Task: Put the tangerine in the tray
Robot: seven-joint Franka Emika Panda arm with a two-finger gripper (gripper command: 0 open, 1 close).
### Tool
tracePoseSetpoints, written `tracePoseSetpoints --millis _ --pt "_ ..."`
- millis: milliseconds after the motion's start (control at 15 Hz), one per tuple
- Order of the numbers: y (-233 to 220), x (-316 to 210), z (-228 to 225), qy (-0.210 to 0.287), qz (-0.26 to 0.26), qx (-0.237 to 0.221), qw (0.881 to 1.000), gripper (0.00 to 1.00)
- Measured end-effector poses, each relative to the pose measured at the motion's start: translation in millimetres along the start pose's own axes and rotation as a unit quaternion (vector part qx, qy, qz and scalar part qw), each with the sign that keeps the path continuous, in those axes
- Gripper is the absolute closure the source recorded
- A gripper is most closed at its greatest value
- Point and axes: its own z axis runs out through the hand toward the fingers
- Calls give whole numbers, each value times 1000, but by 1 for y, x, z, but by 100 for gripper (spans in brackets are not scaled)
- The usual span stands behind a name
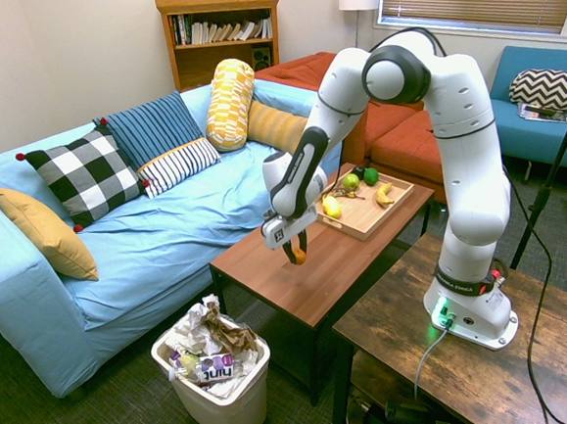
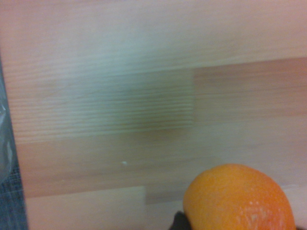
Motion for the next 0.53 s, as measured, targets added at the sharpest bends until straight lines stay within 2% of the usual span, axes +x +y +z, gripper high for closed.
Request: tracePoseSetpoints --millis 267,533 --pt "74 82 -79 25 71 26 997 100" --pt "160 160 -94 29 142 37 989 100"
